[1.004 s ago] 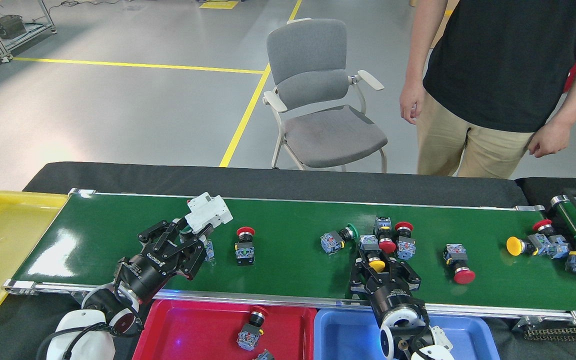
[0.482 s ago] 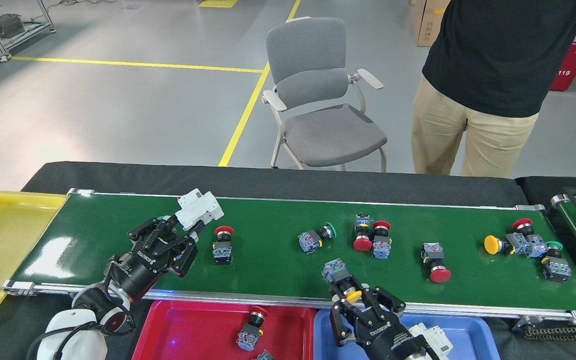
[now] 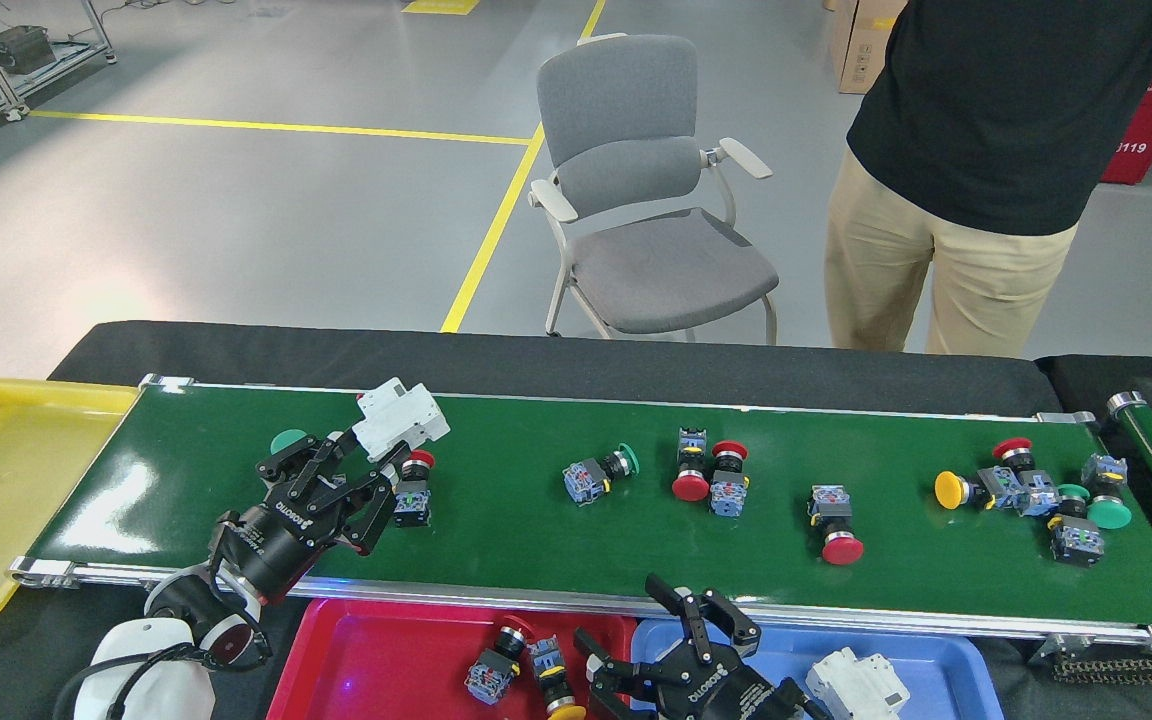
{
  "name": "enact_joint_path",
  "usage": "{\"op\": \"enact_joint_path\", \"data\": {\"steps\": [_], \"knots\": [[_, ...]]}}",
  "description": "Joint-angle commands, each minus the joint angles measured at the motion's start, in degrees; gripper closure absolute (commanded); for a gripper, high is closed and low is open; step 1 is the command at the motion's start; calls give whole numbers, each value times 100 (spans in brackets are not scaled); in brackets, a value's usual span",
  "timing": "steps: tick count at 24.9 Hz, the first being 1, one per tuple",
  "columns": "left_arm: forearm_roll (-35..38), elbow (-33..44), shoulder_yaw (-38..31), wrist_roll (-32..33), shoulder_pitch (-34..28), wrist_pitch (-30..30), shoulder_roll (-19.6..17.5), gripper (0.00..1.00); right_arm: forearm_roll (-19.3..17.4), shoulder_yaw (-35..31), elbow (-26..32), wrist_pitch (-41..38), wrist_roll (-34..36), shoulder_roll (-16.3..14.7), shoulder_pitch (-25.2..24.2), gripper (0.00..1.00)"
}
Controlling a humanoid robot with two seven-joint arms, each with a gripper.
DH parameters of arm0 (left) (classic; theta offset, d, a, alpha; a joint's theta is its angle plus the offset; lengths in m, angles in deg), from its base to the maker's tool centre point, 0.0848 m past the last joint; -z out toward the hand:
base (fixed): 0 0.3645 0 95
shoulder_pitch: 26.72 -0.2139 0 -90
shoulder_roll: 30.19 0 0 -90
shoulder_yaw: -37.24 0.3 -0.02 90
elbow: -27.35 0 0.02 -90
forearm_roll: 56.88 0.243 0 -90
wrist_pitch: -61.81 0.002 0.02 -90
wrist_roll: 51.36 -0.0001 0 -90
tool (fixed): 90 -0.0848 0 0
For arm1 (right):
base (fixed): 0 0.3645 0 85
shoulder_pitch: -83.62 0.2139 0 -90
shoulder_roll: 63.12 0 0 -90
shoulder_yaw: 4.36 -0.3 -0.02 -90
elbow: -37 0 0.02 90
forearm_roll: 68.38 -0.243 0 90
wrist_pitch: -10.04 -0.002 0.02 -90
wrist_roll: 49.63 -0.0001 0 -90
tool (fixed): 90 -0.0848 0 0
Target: Pick switch part from conveyor to tray
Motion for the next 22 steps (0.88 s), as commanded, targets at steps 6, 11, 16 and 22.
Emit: {"op": "enact_joint_path", "data": {"steps": [6, 11, 16, 22], "knots": [[36, 1254, 843, 295, -517, 56, 164, 99, -21, -2221, 15, 395, 79, -172, 178, 1], [344, 1799, 1371, 936, -939, 56, 727, 98, -21, -2985, -170, 351, 518, -392, -147, 1], [1030, 2168, 1880, 989, -1439, 21, 1061, 96, -21, -3064, -302, 351, 615, -515, -244, 1], [1504, 2502, 2539, 1244, -1958, 231, 1324, 57, -21, -3064, -302, 351, 624, -506, -244, 1]]}}
